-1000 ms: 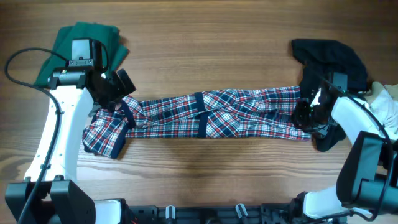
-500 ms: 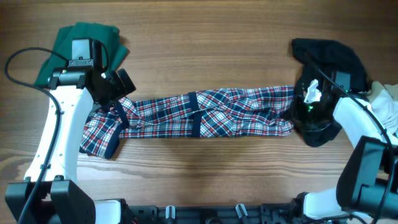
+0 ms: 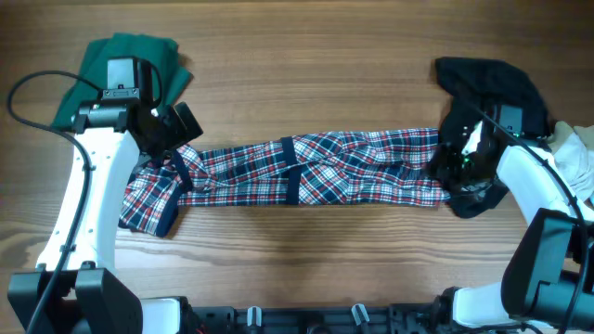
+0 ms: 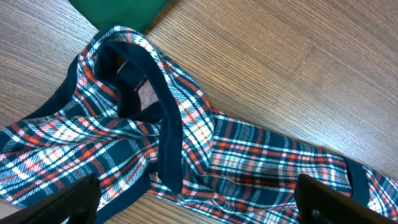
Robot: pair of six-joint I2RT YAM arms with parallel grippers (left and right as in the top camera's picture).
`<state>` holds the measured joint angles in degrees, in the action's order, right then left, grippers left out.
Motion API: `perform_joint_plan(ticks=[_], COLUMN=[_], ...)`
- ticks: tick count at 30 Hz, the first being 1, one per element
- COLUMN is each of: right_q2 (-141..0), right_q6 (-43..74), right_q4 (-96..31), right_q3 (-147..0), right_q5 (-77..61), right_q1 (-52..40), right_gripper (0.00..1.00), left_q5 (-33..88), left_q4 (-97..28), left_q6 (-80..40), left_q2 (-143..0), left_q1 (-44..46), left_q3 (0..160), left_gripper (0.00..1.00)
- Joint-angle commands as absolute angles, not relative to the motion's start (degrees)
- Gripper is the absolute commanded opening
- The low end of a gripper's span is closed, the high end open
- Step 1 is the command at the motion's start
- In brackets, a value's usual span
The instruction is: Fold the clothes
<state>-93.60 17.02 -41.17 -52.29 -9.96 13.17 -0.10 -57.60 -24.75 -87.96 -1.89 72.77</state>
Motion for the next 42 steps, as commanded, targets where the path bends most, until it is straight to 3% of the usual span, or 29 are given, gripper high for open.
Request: perform_joint_plan(ticks=[1,5,7,10,11,13,17,23,27,32,36,38,40,42], right_q2=[-91.48,-90.08,-89.56,-90.02,-90.24,-91.37,-96.23,-105.23,-108.40,-107.57,-103.18,-99.00,-94.30,-92.77], right_q6=[21.52,21.67,22.65,25.96,26.06,26.11,27.18,29.10,38.83,42.92,33.63,26.22,21.82,17.28], right_q4=[-39.42,-39.88,-39.88,-38.09,-36.75,-34.22,-28.25,-27.29,-27.49,-24.62,-27.40,-27.73,-29.76,-35.62], right_q3=[-53.67,-57.74,-60.69,-60.77,-60.38,-60.31,-59.46,-59.33,-59.35,-60.51,-64.79,-65.76,-65.78,-65.78], right_q5=[-5.72,-5.98,-6.00,-2.04,-0.97,0.93,2.13,4.56,16.38,7.11,-5.48,-16.23,-23.64,-26.00], right_q1=[13.91,15.35,16.19,16.27,16.27,16.38,16.38,17.15,21.89,30.59,31.27,31.24,31.18,30.72], right_gripper=[0.83,0.85,0.81,0.30,0.21,0.09,0.04,0.05,0.16,0.17,0.12,0.25,0.53,0.69], left_q5=[-0.03,-0.05,-0.03,-0.03,-0.03,-0.03,-0.03,-0.01,0.16,0.19,0.19,0.19,0.64,1.06], left_q4=[-57.67,-57.65,-57.65,-57.65,-57.65,-57.65,-57.63,-57.65,-57.65,-57.63,-57.63,-57.63,-57.63,-57.32], left_q6=[-24.45,-24.45,-24.45,-24.47,-24.47,-24.45,-24.45,-24.47,-24.45,-24.47,-24.47,-24.47,-24.47,-24.49], left_q2=[-88.18,-88.20,-88.20,-88.53,-88.84,-89.58,-92.77,-94.30,-94.30,-94.30,-94.30,-94.30,-94.30,-94.37], left_q1=[-2.09,-2.11,-2.11,-2.11,-2.11,-2.11,-2.11,-2.09,-2.09,-2.11,-2.11,-2.11,-2.11,-2.09], left_q3=[73.08,73.08,73.08,73.08,73.08,73.08,73.08,73.08,73.08,73.08,73.08,73.08,73.08,73.08], left_gripper=[1.00,1.00,1.00,1.00,1.00,1.00,1.00,1.00,1.00,1.00,1.00,1.00,1.00,1.00])
